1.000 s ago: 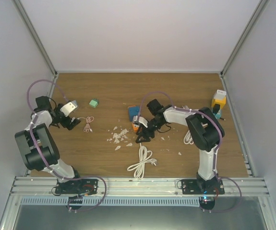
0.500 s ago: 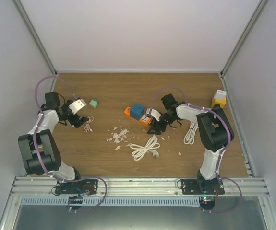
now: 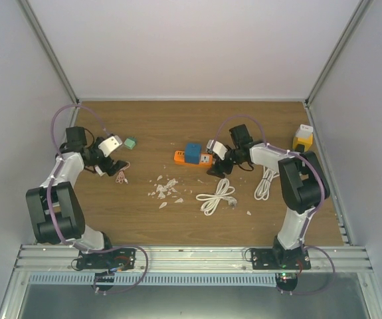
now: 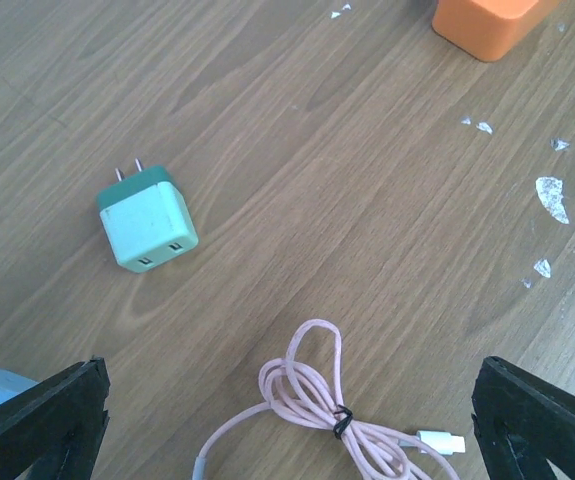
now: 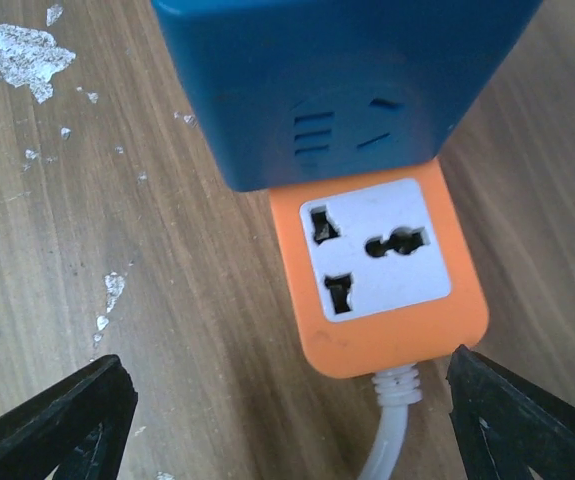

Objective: Pull the plug off the socket

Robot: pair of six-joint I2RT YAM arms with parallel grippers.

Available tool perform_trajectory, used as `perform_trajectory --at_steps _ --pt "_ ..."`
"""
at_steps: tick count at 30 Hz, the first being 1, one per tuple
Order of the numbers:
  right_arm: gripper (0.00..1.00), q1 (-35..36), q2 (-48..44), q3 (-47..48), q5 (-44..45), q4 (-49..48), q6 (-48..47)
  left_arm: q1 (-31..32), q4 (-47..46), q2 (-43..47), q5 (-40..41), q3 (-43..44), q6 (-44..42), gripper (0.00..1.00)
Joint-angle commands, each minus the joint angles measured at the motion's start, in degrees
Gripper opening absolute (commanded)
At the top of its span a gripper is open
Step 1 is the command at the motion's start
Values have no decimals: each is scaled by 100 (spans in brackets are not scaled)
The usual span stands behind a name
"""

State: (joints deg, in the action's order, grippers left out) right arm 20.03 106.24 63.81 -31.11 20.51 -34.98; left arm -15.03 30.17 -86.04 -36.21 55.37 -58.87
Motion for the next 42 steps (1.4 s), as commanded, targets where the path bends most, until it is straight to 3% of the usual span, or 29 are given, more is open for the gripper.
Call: perform_trajectory --at_steps 1,6,14,20,25,27,31,42 --pt "87 -69 -156 75 -52 -292 -489 44 -177 298 -291 133 133 99" --pt "91 -76 179 498 -155 -95 -1262 51 -241 448 -556 201 283 99" --pt "88 -115 1102 1335 -125 291 -1606 61 -421 680 -828 306 718 99" --pt "75 -75 1317 1401 -457 565 -1811 61 -43 716 -1272 561 612 99" --pt "46 21 1343 1266 -467 552 -1920 70 498 684 -1867 585 37 99" --pt "40 100 1296 1173 -413 544 -2021 97 737 686 -2114 515 -262 99" --pt "36 345 1188 1094 -249 613 -2119 334 898 692 -2268 227 -624 99" --pt "35 1329 1189 1174 -644 436 -1328 1151 333 800 -1849 -560 -512 98"
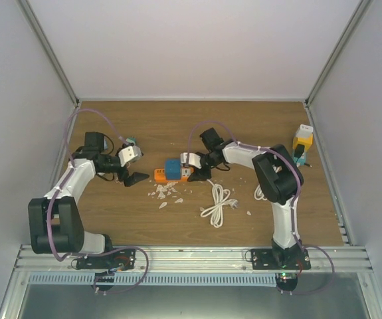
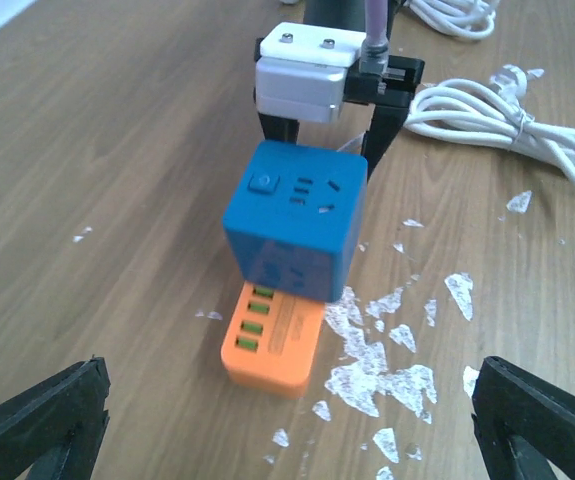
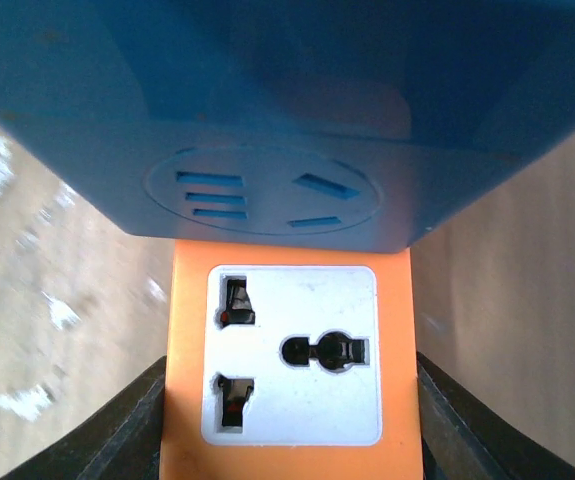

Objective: Pull the plug off the socket

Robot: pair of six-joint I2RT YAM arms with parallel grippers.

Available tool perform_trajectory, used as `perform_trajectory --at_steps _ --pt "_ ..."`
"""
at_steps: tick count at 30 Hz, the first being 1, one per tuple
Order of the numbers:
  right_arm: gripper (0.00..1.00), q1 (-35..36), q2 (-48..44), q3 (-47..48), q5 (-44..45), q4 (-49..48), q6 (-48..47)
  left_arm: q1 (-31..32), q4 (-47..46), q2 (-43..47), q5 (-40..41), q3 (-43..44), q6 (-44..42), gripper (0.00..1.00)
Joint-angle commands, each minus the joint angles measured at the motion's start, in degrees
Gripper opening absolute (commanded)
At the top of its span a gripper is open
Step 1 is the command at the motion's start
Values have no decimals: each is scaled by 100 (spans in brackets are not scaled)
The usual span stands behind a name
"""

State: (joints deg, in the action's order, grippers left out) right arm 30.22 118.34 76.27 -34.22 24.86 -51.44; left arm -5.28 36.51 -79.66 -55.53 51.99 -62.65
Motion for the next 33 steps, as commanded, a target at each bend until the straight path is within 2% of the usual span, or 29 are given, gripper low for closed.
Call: perform_trajectory --at_steps 1,8,14,20,23,28,33 --pt "35 374 -29 -129 -380 -71 366 228 -340 155 123 -276 -148 98" --pt "34 688 -204 -706 -569 -489 448 871 -858 -5 507 -610 126 97" --pt "31 714 -391 -1035 -581 -714 552 1520 -1069 -442 753 -492 327 96" --pt "30 713 -496 -1215 -570 -839 582 2015 -1319 -952 1119 -391 535 90" --pt "28 714 -492 -1277 -566 -851 583 2152 -1397 -1057 1141 -339 601 82" --pt "22 714 -475 -1281 -566 -814 582 2235 -1654 -950 1070 -383 637 58" --pt "18 713 -424 -1153 -555 -686 633 2227 -1686 -809 781 -297 768 45"
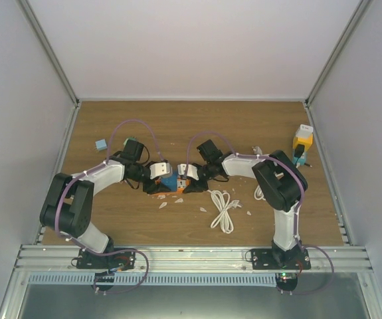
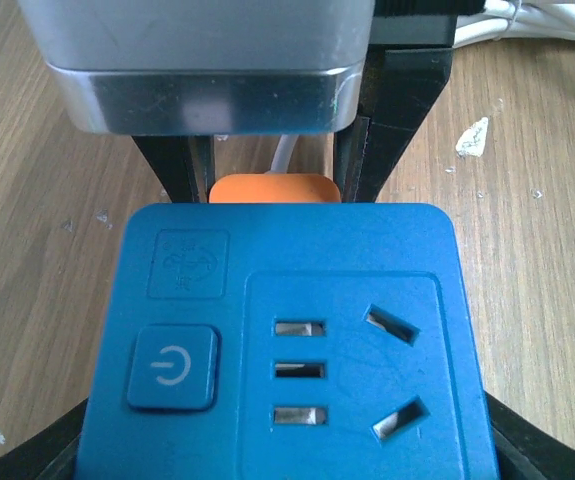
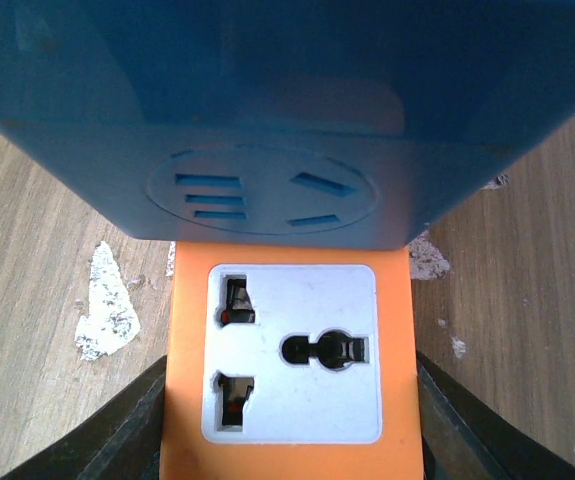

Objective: Pull the plug off the socket

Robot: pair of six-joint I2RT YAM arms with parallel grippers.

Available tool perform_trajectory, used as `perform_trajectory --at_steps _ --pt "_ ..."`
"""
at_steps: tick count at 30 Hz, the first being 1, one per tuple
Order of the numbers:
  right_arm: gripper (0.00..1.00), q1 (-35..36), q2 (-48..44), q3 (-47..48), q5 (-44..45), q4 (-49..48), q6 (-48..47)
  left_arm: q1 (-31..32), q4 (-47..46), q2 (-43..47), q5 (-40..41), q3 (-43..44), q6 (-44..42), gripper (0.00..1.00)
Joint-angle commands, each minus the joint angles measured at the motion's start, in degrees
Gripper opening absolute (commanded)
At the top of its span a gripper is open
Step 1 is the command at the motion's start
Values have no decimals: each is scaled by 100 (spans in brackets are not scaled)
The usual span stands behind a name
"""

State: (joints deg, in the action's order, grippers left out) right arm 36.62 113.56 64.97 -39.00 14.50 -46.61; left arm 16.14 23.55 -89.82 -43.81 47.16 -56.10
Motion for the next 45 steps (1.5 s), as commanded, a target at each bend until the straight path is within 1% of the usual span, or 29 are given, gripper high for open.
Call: perform_trajectory --at_steps 1,4,7,11,15,19,23,27,30,33,38,41,45 --pt "17 71 57 -9 -66 355 164 75 -382 237 -490 200 120 42" --pt "16 74 89 36 -24 377 201 -38 -175 206 -881 357 131 36" --pt "15 73 91 51 15 367 231 -215 144 60 -1244 609 63 31" --pt "15 80 79 49 45 352 261 -293 380 -26 -1402 707 -109 28" --pt "14 101 128 130 171 414 293 -291 384 107 -1320 614 -353 27" --pt "14 114 162 209 252 542 269 -251 8 480 -976 310 -446 26" --pt "15 117 129 184 262 531 260 -296 288 466 -790 427 -639 25" --pt "20 117 80 135 270 488 269 -448 590 530 -605 486 -801 25" --pt "22 109 54 113 296 450 298 -605 1038 675 -276 594 -1073 25" --pt "24 100 47 119 323 433 381 -865 1712 882 210 789 -1537 25" --pt "25 98 65 160 423 424 431 -1482 2788 1159 1421 997 -2543 25" --pt "26 99 89 220 438 463 442 -1897 3186 1292 1972 1053 -2913 25" --pt "26 99 92 239 447 474 441 -2176 3510 1402 2645 1076 -3158 26"
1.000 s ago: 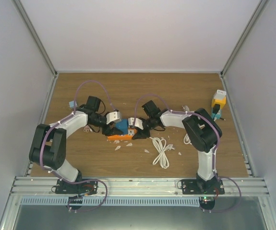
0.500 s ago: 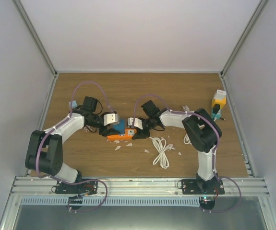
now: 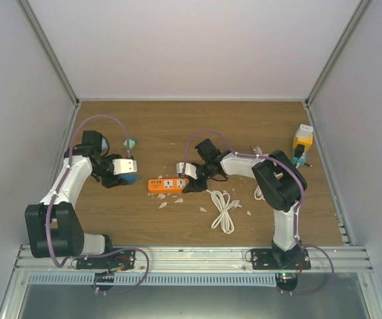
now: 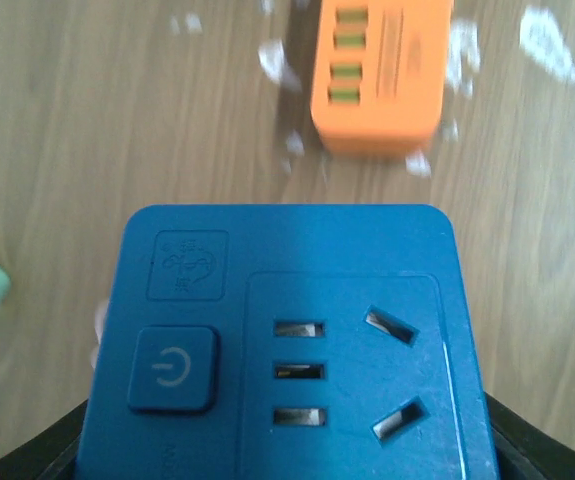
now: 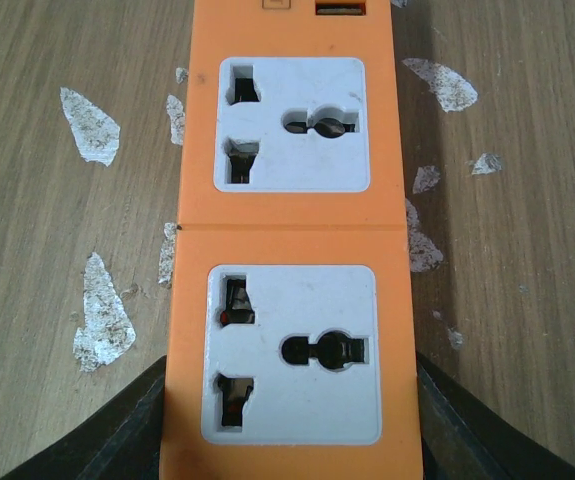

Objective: Pull the plug off the socket

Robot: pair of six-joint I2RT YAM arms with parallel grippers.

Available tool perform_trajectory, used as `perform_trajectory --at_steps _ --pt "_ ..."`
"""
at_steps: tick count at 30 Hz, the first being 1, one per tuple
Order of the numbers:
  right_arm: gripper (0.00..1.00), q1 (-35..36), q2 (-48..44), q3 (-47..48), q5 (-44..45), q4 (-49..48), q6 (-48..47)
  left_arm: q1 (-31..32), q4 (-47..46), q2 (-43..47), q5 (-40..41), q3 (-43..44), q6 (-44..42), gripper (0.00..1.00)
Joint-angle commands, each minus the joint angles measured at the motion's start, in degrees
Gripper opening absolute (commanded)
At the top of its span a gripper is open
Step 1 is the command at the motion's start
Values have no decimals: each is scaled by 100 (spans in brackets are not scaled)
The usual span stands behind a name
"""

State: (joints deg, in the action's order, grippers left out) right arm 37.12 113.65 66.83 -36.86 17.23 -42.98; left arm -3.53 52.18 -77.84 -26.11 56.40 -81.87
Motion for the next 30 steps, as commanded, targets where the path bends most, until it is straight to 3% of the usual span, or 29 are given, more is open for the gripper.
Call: perform_trajectory --at_steps 1,17,30 --pt "27 47 80 58 240 197 79 -243 689 226 1035 144 -621 26" --pt "27 45 69 101 396 183 191 -341 750 -129 3986 -404 -439 28" --pt "27 -59 84 173 347 187 363 -261 212 -1089 5091 -603 195 37"
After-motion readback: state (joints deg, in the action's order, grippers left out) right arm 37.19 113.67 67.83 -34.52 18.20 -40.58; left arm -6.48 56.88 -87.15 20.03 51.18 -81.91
